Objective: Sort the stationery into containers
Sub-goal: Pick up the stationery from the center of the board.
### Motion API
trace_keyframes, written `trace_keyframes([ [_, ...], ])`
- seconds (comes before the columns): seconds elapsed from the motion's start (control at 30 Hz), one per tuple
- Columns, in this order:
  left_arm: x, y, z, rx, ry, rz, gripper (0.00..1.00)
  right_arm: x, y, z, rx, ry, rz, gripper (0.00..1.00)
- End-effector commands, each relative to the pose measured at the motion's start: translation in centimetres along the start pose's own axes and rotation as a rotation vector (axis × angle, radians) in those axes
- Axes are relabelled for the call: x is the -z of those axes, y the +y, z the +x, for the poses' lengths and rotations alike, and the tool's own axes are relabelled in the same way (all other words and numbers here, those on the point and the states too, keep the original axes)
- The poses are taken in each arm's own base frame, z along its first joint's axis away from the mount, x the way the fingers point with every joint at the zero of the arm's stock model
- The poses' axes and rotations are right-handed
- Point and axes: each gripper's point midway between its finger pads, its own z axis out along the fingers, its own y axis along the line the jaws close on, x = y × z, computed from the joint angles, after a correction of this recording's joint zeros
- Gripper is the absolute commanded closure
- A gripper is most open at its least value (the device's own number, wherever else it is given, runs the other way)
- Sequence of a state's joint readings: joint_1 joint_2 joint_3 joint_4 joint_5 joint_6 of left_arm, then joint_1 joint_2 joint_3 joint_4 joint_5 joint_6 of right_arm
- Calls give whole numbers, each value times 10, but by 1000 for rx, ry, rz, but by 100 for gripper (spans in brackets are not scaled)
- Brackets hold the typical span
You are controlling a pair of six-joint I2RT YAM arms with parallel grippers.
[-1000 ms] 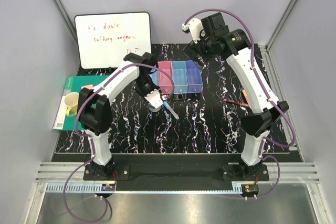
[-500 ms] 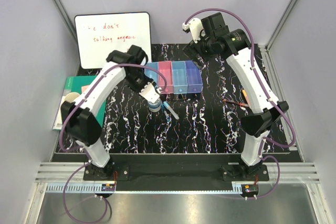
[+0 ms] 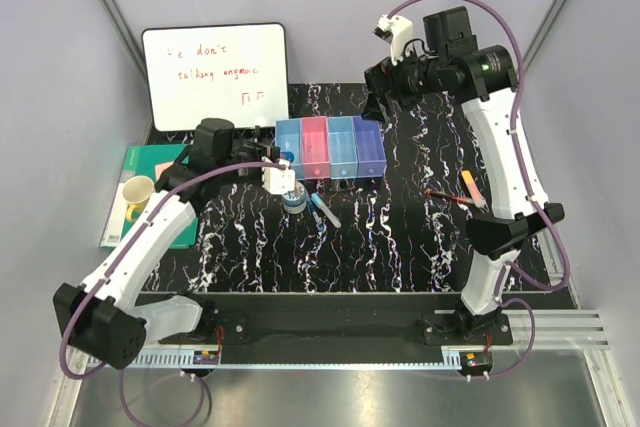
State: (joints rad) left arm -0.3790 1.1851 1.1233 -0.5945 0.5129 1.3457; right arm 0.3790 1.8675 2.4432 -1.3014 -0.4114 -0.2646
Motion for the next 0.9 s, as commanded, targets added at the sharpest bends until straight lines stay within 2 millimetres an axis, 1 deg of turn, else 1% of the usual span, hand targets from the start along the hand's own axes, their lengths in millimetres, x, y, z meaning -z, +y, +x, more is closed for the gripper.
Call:
trace_keyframes([
  [0.0,20,65,-58,53,-203,-294,100,20,49,-23,17,-93,-234,0],
  [0.03,28,77,-69,96,-242,-347,100,17,51,-24,18,-93,-255,0],
  [0.07,32,84,-74,118,-260,-378,100,18,54,-24,17,-92,-277,0],
  [0.1,36,92,-81,134,-279,-414,100,22,61,-29,26,-112,-312,1],
  [0.13,44,103,-91,151,-323,-460,100,20,63,-29,22,-110,-333,0],
  [0.17,47,105,-97,156,-343,-467,100,19,66,-29,19,-109,-355,0],
  [0.2,51,111,-106,145,-370,-495,100,22,72,-32,23,-122,-393,0],
  [0.23,57,118,-115,135,-400,-528,100,19,75,-32,20,-120,-418,0],
  [0.27,59,120,-124,124,-424,-535,100,19,77,-32,17,-120,-437,0],
  [0.3,61,121,-128,118,-436,-545,100,24,83,-35,27,-136,-473,0],
  [0.33,67,126,-135,121,-466,-570,100,21,84,-35,25,-132,-491,0],
  [0.37,68,126,-139,119,-486,-573,100,22,85,-33,23,-127,-507,0],
  [0.4,73,126,-144,122,-508,-582,100,28,91,-36,46,-147,-539,0],
  [0.43,74,125,-147,110,-534,-594,100,27,91,-34,42,-137,-555,0],
  [0.5,80,119,-157,76,-573,-590,100,34,95,-36,38,-157,-601,0],
  [0.53,78,114,-157,71,-577,-589,100,35,97,-36,30,-156,-625,0],
  [0.6,80,109,-164,57,-595,-584,100,42,103,-38,13,-166,-678,0],
  [0.67,78,104,-167,55,-603,-576,100,48,110,-39,3,-175,-731,0],
  [0.73,74,101,-167,47,-602,-575,100,53,115,-40,-9,-180,-778,2],
  [0.77,73,100,-168,43,-607,-578,100,61,124,-41,-27,-183,-841,4],
  [0.8,73,100,-168,30,-612,-586,100,61,126,-40,-49,-175,-879,7],
  [0.87,71,100,-171,13,-623,-589,100,63,131,-38,-89,-162,-955,9],
])
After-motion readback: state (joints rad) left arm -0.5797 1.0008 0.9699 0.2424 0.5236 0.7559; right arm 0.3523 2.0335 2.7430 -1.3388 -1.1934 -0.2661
